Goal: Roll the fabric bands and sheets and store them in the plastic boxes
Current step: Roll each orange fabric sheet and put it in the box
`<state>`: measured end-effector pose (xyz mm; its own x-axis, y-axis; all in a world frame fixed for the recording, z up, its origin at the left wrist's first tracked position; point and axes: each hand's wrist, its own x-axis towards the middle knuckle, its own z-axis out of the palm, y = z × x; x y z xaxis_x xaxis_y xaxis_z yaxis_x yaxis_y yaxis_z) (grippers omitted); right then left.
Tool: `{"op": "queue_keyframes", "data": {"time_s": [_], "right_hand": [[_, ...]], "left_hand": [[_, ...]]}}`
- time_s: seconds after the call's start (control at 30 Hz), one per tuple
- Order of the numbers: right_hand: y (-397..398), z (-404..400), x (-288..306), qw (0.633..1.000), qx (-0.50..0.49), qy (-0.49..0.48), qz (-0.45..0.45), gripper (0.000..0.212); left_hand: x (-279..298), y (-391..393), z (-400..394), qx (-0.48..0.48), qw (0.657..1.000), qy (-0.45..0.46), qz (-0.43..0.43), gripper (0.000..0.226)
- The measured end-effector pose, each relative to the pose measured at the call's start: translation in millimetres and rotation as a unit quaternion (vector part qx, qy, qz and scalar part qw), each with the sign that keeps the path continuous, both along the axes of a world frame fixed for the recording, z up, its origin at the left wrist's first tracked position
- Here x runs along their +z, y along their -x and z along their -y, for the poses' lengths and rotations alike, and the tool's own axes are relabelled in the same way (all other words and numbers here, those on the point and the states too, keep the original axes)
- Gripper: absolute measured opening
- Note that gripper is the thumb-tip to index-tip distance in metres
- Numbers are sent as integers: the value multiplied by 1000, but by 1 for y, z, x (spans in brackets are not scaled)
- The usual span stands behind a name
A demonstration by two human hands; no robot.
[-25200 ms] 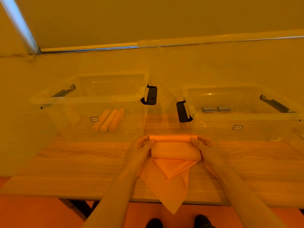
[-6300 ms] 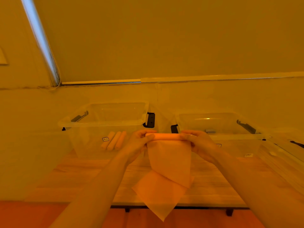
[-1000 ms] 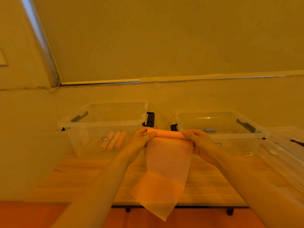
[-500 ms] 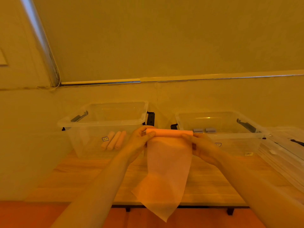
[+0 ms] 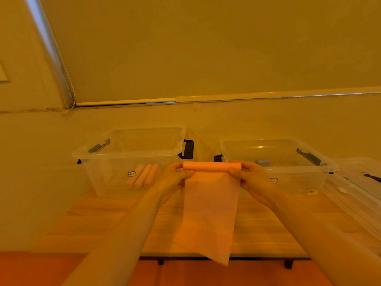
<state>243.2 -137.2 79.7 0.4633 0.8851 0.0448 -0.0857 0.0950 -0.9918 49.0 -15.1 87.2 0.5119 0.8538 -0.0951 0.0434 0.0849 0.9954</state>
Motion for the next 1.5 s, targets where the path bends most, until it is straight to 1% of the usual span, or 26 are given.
{"op": "queue_keyframes", "data": {"time_s": [0.1,0.2,0.23,0.33,0.47,0.57,0.63,0.77,0.83,0.9,0.97,1.1,1.2,1.3,1.33,1.4,1.5], "right_hand": [[1,1,1,1000,-4,-9,-13,27],[0,1,1,999,-1,-18,-30,29],[0,1,1,999,-2,-18,-28,30],[-2,0,1,999,-5,-18,-28,34],[0,-1,2,999,-13,-19,-48,20],[-1,-1,0,999,-28,-8,-12,20],[-2,-1,-1,999,-33,0,8,20],[-4,-3,-2,999,-7,14,-46,36],[-5,-4,-4,997,20,41,-59,31],[-6,-4,-5,997,32,59,-49,31],[-5,-4,-6,998,23,62,-24,29],[-4,-4,-6,999,17,46,2,18],[-3,-4,-5,999,17,35,3,24],[-2,-4,-5,998,16,53,-28,38],[-2,-3,-5,997,28,63,-37,38],[1,-2,-4,995,53,74,-40,30],[4,-2,-5,996,55,64,-26,20]], "left_hand": [[1,-2,3,-5,1000,8,9,41],[3,-3,4,-18,1000,11,6,47],[4,-3,5,-24,1000,8,4,46],[7,-3,10,-22,999,-19,-14,31],[9,-2,13,-35,998,-45,-14,27],[10,-2,16,-45,997,-53,-23,24],[10,-2,18,-48,998,-41,-13,23],[11,-1,19,-41,999,-25,15,26],[10,0,18,-42,999,-23,24,27],[9,0,18,-39,999,-12,27,28],[8,0,17,-33,999,-2,25,27],[8,-1,17,-36,999,5,16,25],[6,0,14,-32,999,-14,1,21],[4,0,11,-22,999,-30,-1,16],[4,0,11,-20,999,-36,2,17],[3,0,10,-21,999,-44,7,18],[0,0,11,-32,999,-33,17,25]]}}
